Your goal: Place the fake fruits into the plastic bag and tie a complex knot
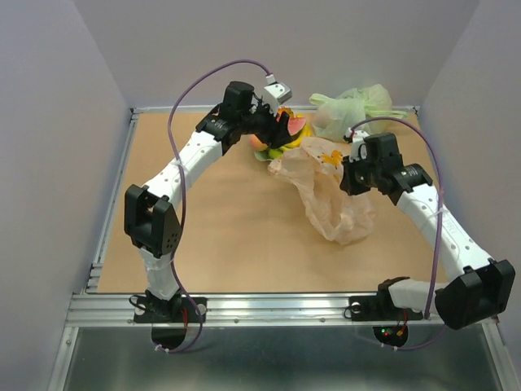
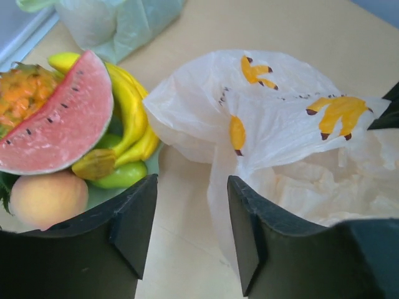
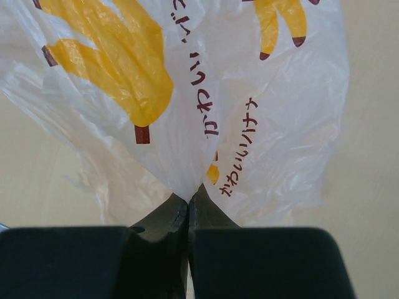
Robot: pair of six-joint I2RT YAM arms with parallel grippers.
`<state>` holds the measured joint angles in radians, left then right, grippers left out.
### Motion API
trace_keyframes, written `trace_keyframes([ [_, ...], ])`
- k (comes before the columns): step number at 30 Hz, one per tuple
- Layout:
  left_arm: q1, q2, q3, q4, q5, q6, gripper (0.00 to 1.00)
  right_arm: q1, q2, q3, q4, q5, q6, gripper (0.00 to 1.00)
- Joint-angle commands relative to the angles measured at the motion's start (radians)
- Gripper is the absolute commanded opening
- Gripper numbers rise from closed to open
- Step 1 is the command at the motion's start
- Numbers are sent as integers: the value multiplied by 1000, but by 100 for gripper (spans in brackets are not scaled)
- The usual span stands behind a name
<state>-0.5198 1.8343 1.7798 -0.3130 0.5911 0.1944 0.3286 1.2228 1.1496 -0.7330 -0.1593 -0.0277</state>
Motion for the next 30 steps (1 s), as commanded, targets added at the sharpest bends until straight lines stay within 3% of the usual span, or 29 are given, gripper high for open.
trace_keyframes([
  [1, 23, -59, -5, 228, -65, -139, 68, -88, 12, 76, 4, -80, 117, 0],
  [4, 84, -113, -68, 353, -77, -234, 92, -117, 17, 82, 20, -91, 147, 1],
  [6, 157, -125, -98, 403, -48, -303, 99, -134, 14, 81, 32, -103, 182, 0],
  [10, 260, -130, -161, 437, 15, -284, 99, -174, 6, 62, 56, -134, 224, 0],
  [17, 276, -162, -371, 514, -146, 64, 99, -233, 1, 91, 64, -158, 304, 0],
  [19, 277, -147, -375, 470, -62, 211, 99, -240, -12, 96, 64, -137, 331, 0],
  [26, 277, -54, -361, 515, 70, 300, 97, -243, -3, 91, 67, -141, 345, 0],
  [30, 277, -6, -348, 532, 156, 437, 97, -249, 12, 93, 69, -170, 345, 0],
])
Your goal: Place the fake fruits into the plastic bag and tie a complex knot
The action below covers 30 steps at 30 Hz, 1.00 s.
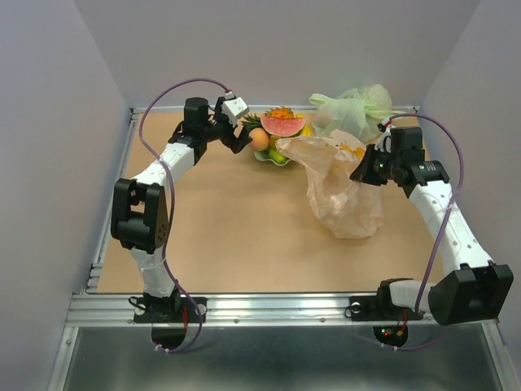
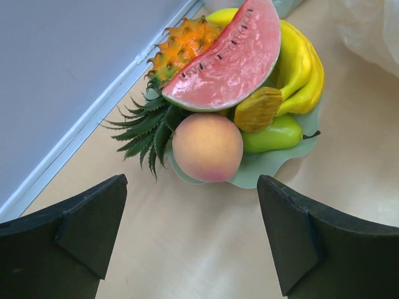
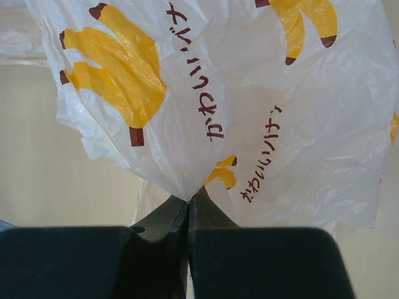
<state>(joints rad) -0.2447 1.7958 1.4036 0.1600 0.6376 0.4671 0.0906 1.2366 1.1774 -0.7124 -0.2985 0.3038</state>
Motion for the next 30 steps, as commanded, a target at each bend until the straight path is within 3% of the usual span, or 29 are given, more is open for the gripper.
trace_keyframes([
  [1, 2, 36, 21, 59, 117, 192, 97, -14, 1, 67, 48, -34, 14, 0],
  [7, 2, 76, 0, 92, 143, 336, 97, -20, 4, 70, 50, -47, 14, 0],
  [14, 2, 137, 20, 116, 171, 387, 98, -22, 8, 67, 50, -50, 18, 1],
  [30, -19, 260, 90, 156, 206, 361, 99, -22, 27, 65, 51, -31, -6, 0],
])
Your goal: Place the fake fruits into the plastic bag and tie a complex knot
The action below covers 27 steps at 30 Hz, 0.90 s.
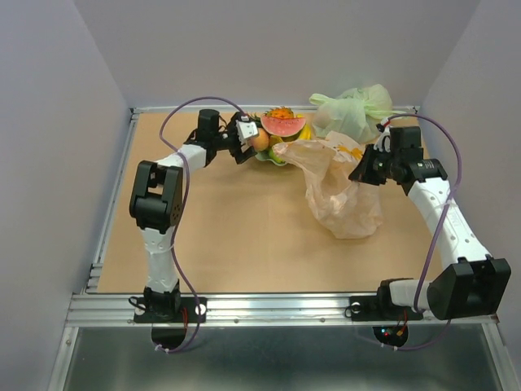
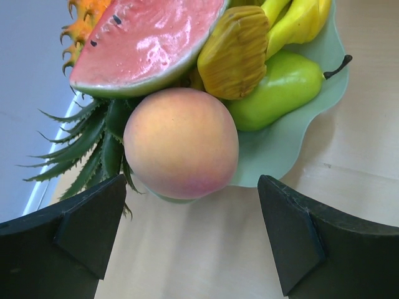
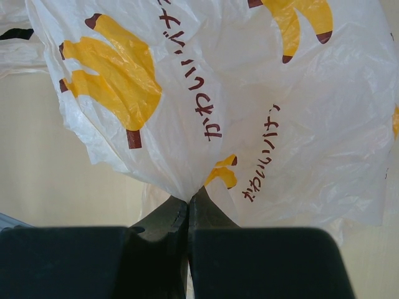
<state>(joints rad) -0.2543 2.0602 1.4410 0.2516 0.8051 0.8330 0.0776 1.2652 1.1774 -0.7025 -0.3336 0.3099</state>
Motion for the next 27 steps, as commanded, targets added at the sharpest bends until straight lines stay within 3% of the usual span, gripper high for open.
trace_keyframes([
  [1, -8, -2, 53, 70, 42, -15, 99, -9, 0, 70, 41, 8, -14, 0],
  [22, -30, 100, 156, 72, 13, -43, 98, -9, 20, 74, 46, 10, -17, 1],
  [27, -30, 104, 168, 26, 23, -25, 86, -10, 20, 77, 47, 10, -17, 0],
])
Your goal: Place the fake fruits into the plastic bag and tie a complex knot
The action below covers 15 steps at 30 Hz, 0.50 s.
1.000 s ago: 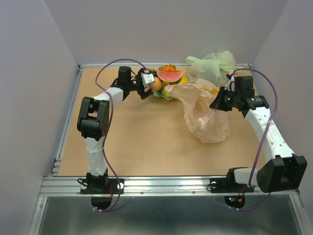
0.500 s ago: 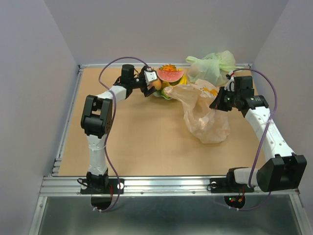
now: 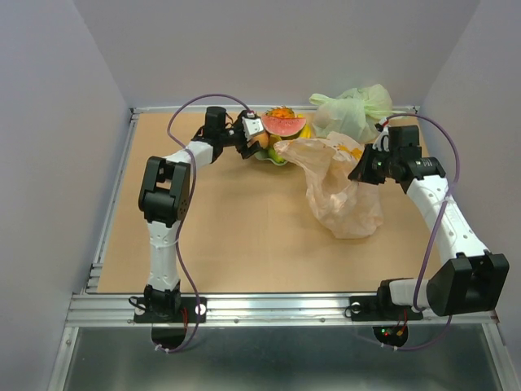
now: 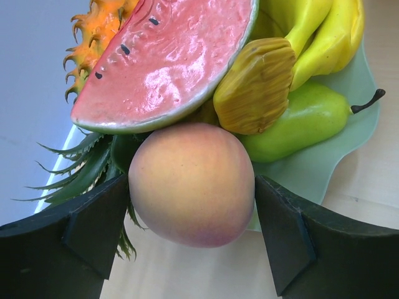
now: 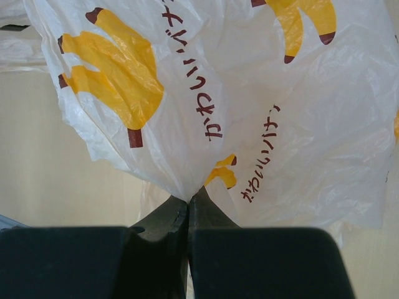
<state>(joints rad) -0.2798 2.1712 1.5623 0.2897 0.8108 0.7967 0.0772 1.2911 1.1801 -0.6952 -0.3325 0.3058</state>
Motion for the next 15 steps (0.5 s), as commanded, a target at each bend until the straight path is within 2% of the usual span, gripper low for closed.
trace_keyframes([
  [1, -5, -16, 45, -17, 18, 12, 84, -10, -4, 75, 40, 9, -13, 0],
  [7, -2, -59, 9, -37, 24, 42, 65, -11, -10, 70, 40, 13, -17, 0],
  [15, 7, -106, -7, -58, 7, 33, 58, -10, -22, 76, 40, 15, -13, 1],
])
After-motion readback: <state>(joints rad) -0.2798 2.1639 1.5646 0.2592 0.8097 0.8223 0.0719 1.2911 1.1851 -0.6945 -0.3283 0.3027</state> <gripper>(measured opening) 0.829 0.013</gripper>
